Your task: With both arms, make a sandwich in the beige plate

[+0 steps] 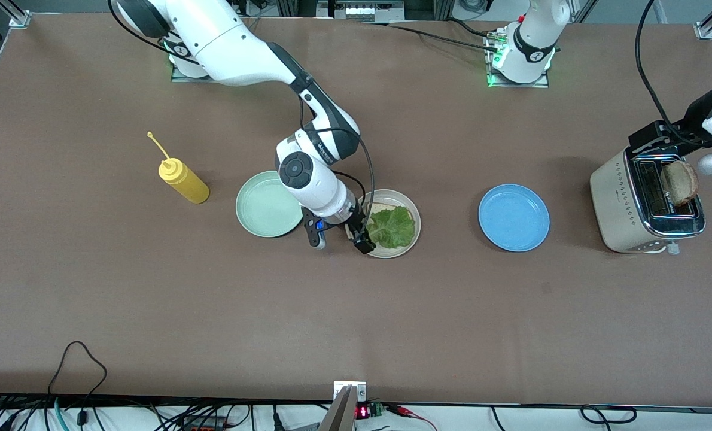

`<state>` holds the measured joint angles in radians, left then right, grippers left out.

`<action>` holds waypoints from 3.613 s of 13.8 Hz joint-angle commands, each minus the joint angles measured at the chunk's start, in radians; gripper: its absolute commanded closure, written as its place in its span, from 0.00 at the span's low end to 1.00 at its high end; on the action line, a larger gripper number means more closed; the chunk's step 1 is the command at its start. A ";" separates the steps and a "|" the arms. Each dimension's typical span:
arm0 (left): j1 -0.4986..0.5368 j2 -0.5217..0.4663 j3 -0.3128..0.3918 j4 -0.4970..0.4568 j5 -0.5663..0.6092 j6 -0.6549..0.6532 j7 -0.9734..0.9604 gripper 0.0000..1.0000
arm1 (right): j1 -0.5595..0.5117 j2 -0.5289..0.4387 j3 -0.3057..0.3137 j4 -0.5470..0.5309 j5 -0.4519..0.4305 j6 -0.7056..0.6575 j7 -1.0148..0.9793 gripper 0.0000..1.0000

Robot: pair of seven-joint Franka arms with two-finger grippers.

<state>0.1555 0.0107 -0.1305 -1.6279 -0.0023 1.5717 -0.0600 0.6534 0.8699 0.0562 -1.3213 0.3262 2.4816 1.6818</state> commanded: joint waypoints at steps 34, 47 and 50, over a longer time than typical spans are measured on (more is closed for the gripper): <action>0.447 0.436 0.014 0.119 -0.002 -0.001 0.229 0.00 | -0.684 -0.713 -0.029 -0.259 -0.309 -0.915 -1.869 0.00; 0.446 0.474 0.009 0.115 -0.005 -0.077 0.230 0.82 | -0.678 -0.690 -0.025 -0.191 -0.369 -0.912 -1.820 0.00; 0.444 0.465 0.000 0.128 -0.004 -0.084 0.229 0.99 | -0.680 -0.690 -0.025 -0.191 -0.362 -0.912 -1.814 0.00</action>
<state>0.5987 0.4874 -0.1217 -1.5164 -0.0040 1.5122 0.1575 -0.0168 0.1685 0.0248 -1.5398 -0.0451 1.5855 -0.1479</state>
